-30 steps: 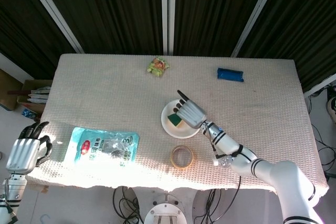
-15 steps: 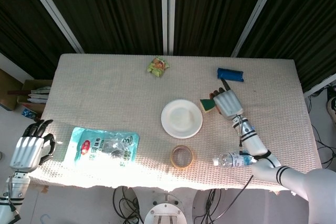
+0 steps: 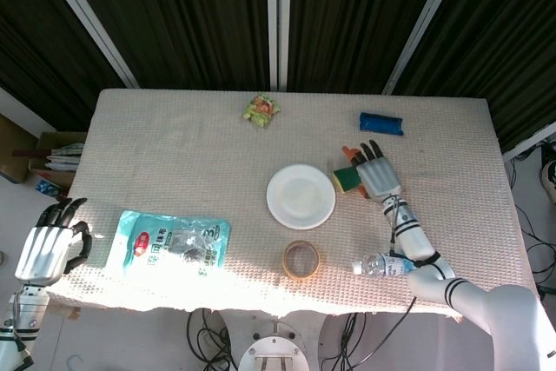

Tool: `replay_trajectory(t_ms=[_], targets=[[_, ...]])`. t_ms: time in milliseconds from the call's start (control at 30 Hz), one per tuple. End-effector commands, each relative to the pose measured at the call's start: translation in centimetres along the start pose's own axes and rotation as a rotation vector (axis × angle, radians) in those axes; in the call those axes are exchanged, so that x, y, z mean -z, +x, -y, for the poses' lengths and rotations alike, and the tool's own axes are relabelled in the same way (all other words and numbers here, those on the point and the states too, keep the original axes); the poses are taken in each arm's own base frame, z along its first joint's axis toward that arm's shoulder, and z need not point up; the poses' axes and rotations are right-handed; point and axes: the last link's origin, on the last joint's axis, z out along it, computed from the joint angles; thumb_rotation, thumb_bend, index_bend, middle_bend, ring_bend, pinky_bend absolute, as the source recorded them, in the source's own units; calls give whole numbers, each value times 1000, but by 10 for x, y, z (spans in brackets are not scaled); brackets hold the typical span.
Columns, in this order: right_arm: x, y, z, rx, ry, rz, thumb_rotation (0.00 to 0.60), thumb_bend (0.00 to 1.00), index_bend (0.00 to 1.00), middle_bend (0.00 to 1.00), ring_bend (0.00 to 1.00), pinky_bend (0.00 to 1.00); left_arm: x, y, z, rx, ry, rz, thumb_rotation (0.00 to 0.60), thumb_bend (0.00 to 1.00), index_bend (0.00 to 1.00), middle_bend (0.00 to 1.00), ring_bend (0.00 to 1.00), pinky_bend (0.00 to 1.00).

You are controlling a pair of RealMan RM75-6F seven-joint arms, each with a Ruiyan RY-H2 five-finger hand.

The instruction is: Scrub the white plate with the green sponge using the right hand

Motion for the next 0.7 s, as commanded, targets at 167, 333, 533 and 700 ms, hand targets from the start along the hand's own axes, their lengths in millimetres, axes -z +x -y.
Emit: replay_trajectory(t_ms=[167, 333, 533, 700], targets=[[62, 29, -41, -78, -71, -83, 600, 118, 0, 81, 10, 0, -1, 2, 2, 1, 4, -9, 600, 46, 233, 138, 108, 166], [124, 62, -77, -145, -182, -177, 600, 144, 18, 137, 25, 27, -4, 5, 1, -5, -2, -30, 600, 46, 233, 137, 108, 166], [205, 85, -102, -244, -295, -224, 600, 177, 83, 154, 25, 29, -5, 6, -3, -6, -3, -56, 600, 46, 233, 138, 108, 166], [248, 88, -109, -262, -352, -227, 600, 188, 117, 162, 25, 31, -6, 8, -8, -26, -8, -63, 600, 46, 233, 138, 108, 166]])
